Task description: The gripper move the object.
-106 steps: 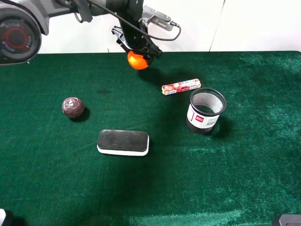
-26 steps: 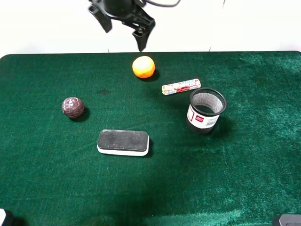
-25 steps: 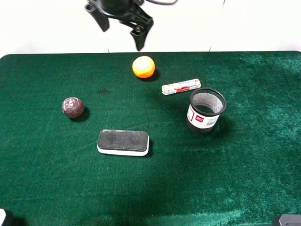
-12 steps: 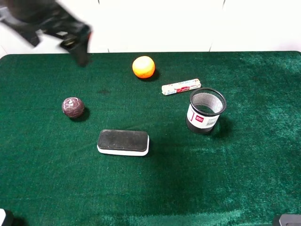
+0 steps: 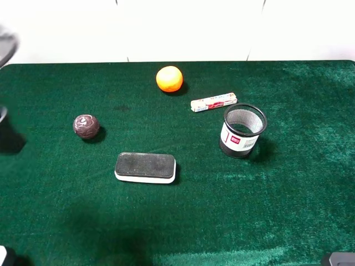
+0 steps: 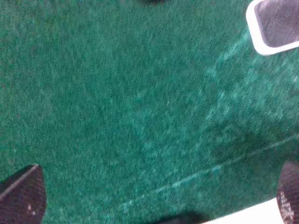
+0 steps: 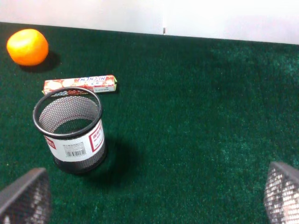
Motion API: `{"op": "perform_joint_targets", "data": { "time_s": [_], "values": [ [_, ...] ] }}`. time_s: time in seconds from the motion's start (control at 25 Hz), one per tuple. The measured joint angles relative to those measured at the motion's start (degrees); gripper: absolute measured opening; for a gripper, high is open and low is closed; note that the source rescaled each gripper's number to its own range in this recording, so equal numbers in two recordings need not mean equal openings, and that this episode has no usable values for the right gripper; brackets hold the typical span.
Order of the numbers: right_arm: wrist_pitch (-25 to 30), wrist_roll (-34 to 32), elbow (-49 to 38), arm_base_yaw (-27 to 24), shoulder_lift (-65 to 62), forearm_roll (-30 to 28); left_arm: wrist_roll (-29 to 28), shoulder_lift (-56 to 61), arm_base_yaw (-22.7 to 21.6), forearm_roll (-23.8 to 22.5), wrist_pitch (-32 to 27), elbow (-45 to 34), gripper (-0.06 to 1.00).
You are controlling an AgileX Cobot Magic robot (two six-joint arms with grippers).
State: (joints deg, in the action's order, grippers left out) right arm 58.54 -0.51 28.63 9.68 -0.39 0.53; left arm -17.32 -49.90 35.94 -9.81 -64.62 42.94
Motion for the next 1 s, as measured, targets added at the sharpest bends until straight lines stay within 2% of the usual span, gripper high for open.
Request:
{"op": "perform_joint_targets", "data": {
  "time_s": [0.32, 0.52, 0.64, 0.8, 1.0],
  "values": [
    [0.0, 0.0, 0.0, 0.0, 0.0, 0.0, 0.0, 16.7, 0.0, 0.0, 2.1, -12.8, 1.00],
    [0.0, 0.0, 0.0, 0.0, 0.0, 0.0, 0.1, 21.7, 0.0, 0.1, 2.5, -13.7, 1.00],
    [0.0, 0.0, 0.0, 0.0, 0.0, 0.0, 1.7, 24.5, -0.2, 1.7, 2.9, -13.8, 1.00],
    [0.0, 0.0, 0.0, 0.0, 0.0, 0.0, 6.8, 30.1, -6.2, 6.2, 3.5, -14.1, 1.00],
    [0.0, 0.0, 0.0, 0.0, 0.0, 0.0, 14.9, 35.4, -18.0, 12.7, 3.6, -14.1, 1.00]
  ]
}}
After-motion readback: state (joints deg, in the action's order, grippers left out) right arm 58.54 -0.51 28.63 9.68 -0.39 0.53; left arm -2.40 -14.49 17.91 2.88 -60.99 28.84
